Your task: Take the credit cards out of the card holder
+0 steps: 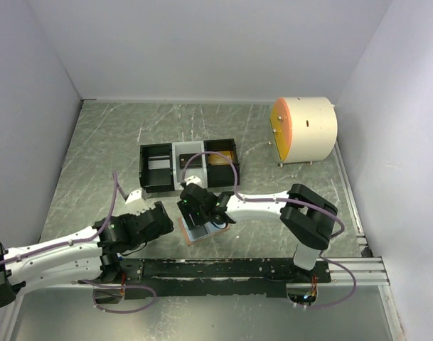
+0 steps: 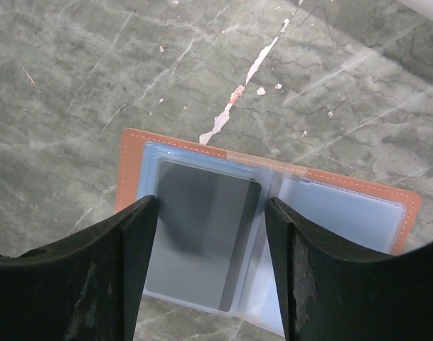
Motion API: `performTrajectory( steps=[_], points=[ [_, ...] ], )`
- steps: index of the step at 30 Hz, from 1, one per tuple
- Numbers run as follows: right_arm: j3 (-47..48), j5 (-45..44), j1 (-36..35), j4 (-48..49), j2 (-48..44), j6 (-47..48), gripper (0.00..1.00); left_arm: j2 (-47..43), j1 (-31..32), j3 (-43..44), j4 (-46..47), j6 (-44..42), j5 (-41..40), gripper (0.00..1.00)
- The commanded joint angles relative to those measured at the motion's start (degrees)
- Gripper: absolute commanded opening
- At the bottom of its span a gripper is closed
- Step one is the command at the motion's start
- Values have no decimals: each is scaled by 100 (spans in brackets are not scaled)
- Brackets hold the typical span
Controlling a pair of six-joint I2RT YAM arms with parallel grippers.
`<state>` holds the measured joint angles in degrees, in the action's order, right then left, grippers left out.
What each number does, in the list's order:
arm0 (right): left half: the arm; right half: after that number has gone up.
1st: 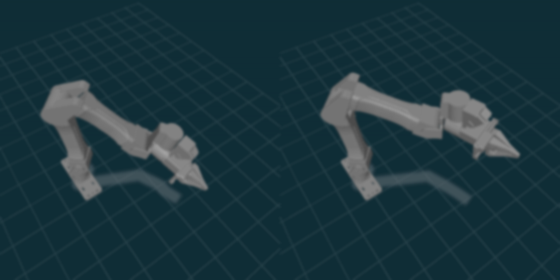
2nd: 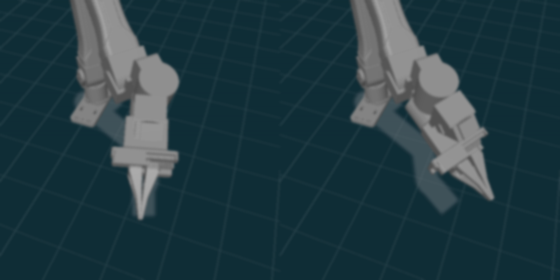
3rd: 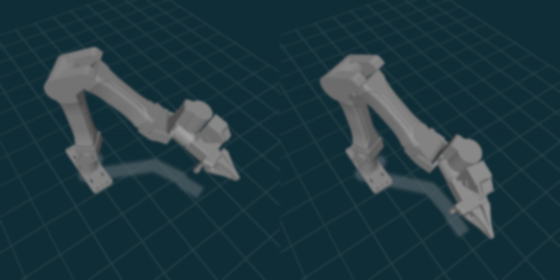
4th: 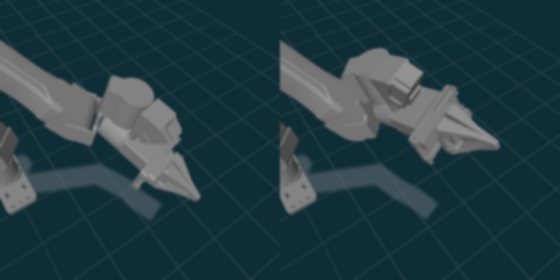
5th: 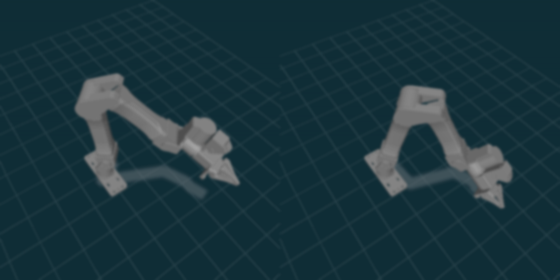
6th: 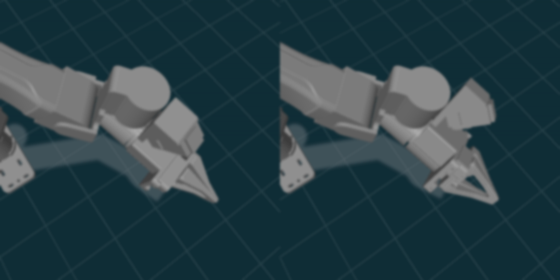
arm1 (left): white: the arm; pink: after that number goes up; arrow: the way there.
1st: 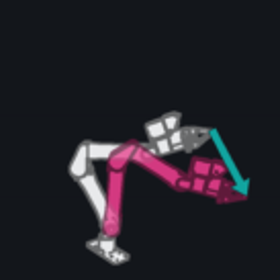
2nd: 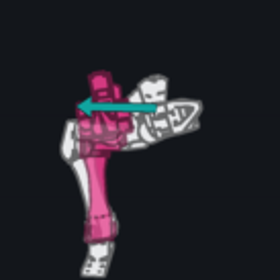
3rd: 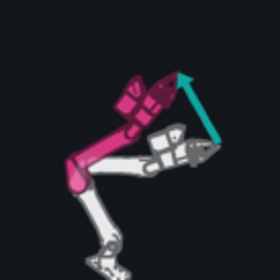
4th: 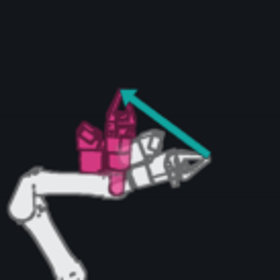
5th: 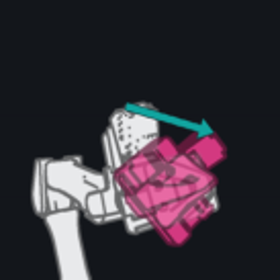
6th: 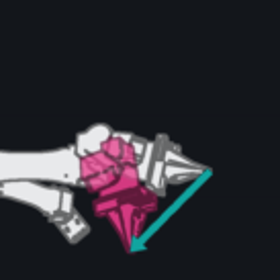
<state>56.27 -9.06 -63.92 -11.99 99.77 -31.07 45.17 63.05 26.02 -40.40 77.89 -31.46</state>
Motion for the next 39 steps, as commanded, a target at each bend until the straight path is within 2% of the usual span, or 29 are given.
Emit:
performTrajectory(
  steps=[1,8,18,28,31,39],
  points=[
    [71,-230,-108,-270,184,-37,63,-102,-3,209,-118,62,-94,100],
    [517,-886,-309,-752,563,-176,64,-199,2,251,-423,438,-294,99],
    [638,-1015,-391,-795,660,-345,64,-157,2,255,-368,394,-247,99],
    [572,-1059,-386,-657,453,-479,54,-85,-3,239,-82,205,-128,99],
    [546,-1001,-387,-578,398,-483,54,-21,2,244,-63,208,-97,98],
    [436,-895,-397,-451,432,-356,65,-76,-3,352,-349,429,-244,98]
  ],
)
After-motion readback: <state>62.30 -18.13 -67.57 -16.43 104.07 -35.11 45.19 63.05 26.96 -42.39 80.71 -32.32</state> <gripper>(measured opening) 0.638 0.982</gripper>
